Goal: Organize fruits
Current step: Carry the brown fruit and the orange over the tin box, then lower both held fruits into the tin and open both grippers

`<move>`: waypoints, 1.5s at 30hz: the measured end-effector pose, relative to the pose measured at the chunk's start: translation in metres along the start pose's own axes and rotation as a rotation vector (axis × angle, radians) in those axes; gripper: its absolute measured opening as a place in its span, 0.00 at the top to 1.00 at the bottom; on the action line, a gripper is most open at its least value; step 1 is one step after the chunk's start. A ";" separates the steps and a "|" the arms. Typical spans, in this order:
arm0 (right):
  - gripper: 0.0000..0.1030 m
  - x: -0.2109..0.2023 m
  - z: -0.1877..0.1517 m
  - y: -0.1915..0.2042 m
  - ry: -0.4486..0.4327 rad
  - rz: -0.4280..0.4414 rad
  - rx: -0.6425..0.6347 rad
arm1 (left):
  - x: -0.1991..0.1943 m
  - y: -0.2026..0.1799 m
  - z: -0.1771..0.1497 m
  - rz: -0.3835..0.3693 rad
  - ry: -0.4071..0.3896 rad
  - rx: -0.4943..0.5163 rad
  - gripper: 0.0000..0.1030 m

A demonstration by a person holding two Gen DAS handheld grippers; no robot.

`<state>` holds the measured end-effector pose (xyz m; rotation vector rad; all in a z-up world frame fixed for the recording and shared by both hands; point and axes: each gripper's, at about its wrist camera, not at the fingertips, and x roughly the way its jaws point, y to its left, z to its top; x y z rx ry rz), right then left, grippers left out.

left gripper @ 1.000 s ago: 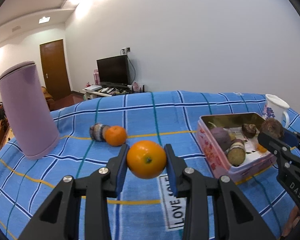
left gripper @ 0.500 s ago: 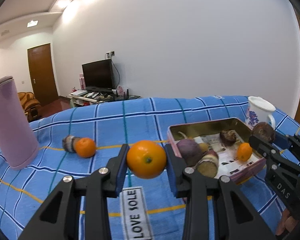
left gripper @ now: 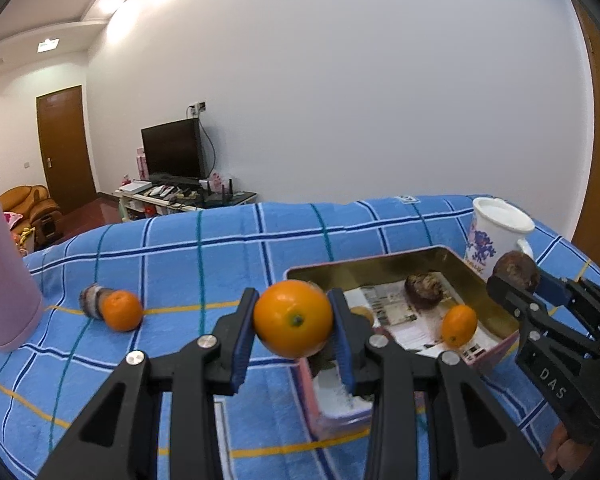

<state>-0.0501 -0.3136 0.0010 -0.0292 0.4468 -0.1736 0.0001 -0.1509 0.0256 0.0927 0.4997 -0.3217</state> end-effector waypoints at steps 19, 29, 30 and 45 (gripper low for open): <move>0.64 0.046 0.016 -0.019 0.105 0.016 0.080 | 0.042 -0.043 0.009 -0.053 0.067 0.021 0.64; 0.64 0.059 0.016 -0.016 0.129 0.042 0.038 | 0.059 -0.048 0.005 -0.054 0.105 0.020 0.64; 0.64 0.059 0.016 -0.013 0.129 0.044 0.027 | 0.060 -0.048 0.005 -0.045 0.107 0.021 0.64; 0.63 0.077 0.013 -0.011 0.190 0.108 0.012 | 0.067 -0.042 0.005 -0.033 0.125 0.004 0.64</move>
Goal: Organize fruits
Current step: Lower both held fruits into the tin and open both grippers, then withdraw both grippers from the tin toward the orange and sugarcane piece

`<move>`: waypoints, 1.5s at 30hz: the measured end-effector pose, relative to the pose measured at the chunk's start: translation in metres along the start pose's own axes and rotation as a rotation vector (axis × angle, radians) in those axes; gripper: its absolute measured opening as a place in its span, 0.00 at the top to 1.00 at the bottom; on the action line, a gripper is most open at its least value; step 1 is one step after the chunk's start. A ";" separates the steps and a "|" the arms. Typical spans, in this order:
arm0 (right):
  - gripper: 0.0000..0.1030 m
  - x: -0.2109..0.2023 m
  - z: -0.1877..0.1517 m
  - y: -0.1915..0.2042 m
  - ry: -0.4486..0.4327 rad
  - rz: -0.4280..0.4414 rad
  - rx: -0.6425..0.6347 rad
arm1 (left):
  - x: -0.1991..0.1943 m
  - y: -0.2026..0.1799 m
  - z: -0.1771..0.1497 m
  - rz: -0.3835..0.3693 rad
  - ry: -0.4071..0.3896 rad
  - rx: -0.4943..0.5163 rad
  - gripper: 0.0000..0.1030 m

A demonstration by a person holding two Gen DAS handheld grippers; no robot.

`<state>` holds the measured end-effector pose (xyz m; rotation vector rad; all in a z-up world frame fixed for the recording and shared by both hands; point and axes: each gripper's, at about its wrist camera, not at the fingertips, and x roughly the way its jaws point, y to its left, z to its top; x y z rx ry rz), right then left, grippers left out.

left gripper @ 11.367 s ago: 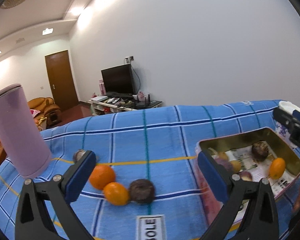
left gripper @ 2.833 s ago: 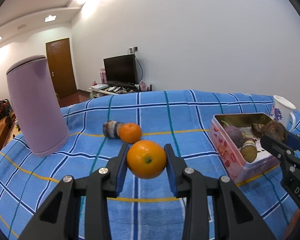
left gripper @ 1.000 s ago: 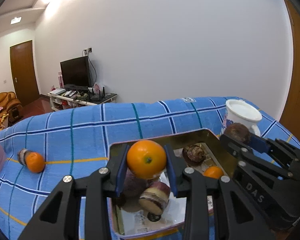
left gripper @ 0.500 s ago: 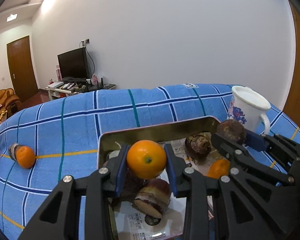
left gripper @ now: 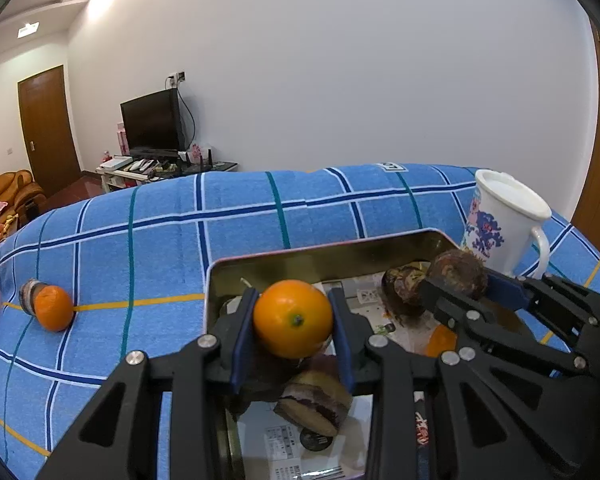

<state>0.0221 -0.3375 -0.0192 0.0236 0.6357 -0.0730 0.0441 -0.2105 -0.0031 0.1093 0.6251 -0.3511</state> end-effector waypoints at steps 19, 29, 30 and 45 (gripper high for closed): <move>0.61 -0.010 -0.004 -0.012 -0.046 0.050 0.062 | -0.011 0.000 -0.003 0.070 -0.055 0.007 0.34; 0.20 -0.050 -0.004 -0.032 -0.276 -0.003 0.173 | -0.034 0.016 -0.007 0.098 -0.168 -0.066 0.00; 0.19 -0.056 -0.004 -0.033 -0.312 -0.007 0.178 | -0.039 0.014 -0.006 0.101 -0.191 -0.054 0.00; 0.12 -0.088 -0.009 -0.007 -0.551 -0.082 0.085 | -0.061 0.024 -0.016 0.231 -0.297 0.033 0.00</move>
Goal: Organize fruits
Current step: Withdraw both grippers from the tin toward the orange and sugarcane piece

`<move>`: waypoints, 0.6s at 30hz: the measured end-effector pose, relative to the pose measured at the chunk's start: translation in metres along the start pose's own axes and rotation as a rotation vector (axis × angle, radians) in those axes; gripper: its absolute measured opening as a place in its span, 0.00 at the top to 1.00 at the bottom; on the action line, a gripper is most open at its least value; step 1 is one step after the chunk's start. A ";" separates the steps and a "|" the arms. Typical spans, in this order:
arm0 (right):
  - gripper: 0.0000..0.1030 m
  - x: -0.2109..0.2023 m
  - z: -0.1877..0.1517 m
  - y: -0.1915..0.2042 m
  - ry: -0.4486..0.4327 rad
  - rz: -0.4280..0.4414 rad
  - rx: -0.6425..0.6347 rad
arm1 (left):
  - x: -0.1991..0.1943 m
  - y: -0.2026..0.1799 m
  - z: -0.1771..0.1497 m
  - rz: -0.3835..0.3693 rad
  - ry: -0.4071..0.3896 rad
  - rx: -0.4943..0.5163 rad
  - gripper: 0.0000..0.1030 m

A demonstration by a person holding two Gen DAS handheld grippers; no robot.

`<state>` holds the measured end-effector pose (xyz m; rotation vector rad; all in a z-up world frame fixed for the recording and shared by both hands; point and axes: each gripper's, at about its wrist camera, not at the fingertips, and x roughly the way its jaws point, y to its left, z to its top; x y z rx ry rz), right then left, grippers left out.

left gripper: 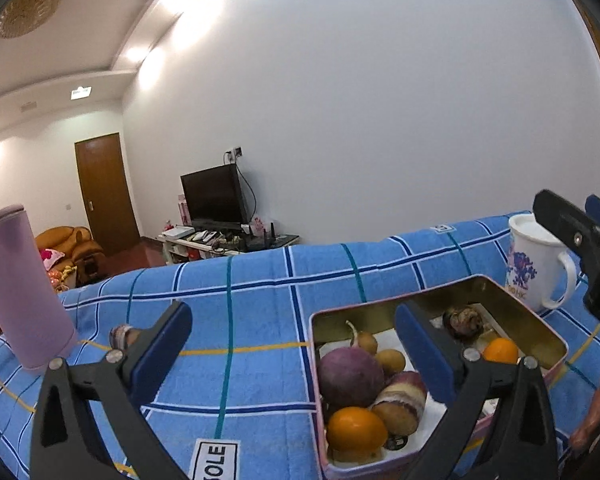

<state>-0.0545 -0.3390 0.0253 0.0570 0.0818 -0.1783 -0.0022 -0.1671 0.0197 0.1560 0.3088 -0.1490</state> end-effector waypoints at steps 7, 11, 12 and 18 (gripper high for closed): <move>0.12 -0.013 0.000 -0.002 -0.026 -0.050 0.014 | -0.008 0.013 -0.006 0.001 0.013 -0.026 0.00; 0.12 -0.012 -0.001 -0.001 -0.013 -0.079 0.015 | -0.014 0.020 -0.010 -0.006 0.016 -0.010 0.00; 0.12 -0.012 -0.001 0.001 -0.009 -0.088 0.005 | -0.015 0.022 -0.011 -0.004 0.024 -0.004 0.00; 0.12 -0.012 -0.004 0.014 0.020 -0.114 -0.048 | -0.016 0.036 -0.017 -0.027 0.069 -0.025 0.00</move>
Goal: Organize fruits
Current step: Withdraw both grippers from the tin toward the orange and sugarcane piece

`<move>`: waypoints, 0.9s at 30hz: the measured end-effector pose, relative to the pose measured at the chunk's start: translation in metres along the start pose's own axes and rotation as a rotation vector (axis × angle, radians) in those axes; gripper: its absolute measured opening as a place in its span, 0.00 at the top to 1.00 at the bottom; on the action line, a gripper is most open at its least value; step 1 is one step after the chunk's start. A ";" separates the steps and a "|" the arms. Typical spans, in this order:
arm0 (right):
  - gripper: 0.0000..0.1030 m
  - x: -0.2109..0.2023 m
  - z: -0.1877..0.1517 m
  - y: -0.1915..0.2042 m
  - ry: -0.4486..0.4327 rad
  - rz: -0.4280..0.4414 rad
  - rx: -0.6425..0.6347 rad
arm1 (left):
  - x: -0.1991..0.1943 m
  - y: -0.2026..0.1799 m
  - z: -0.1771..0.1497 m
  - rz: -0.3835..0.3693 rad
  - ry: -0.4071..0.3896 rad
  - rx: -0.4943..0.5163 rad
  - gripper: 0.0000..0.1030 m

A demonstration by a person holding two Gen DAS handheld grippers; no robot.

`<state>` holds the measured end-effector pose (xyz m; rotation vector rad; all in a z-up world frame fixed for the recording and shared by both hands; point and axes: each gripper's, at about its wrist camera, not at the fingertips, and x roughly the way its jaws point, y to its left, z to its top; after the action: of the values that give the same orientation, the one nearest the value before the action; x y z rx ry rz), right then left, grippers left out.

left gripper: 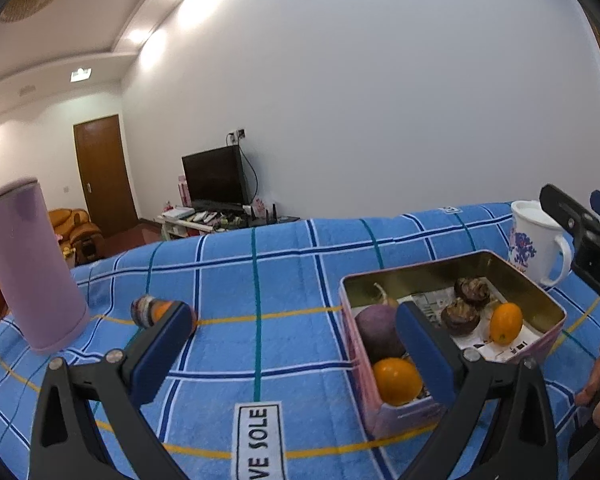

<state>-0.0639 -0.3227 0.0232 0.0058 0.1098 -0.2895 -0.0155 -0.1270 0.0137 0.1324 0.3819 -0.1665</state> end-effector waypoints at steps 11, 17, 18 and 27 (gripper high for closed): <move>0.12 0.003 -0.006 0.000 0.088 -0.047 0.075 | -0.006 0.022 -0.007 -0.045 0.018 -0.014 0.00; 0.12 0.001 -0.012 0.007 0.153 -0.029 0.115 | -0.011 0.028 -0.009 -0.036 0.017 -0.019 0.00; 0.12 0.000 -0.012 0.012 0.152 -0.022 0.106 | -0.011 0.029 -0.009 -0.038 0.023 -0.015 0.00; 0.12 -0.003 -0.015 0.062 0.191 0.090 0.103 | -0.004 0.054 -0.013 -0.011 0.064 -0.019 0.00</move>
<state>-0.0504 -0.2623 0.0075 0.1404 0.2832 -0.2036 -0.0134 -0.0714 0.0087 0.1173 0.4475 -0.1700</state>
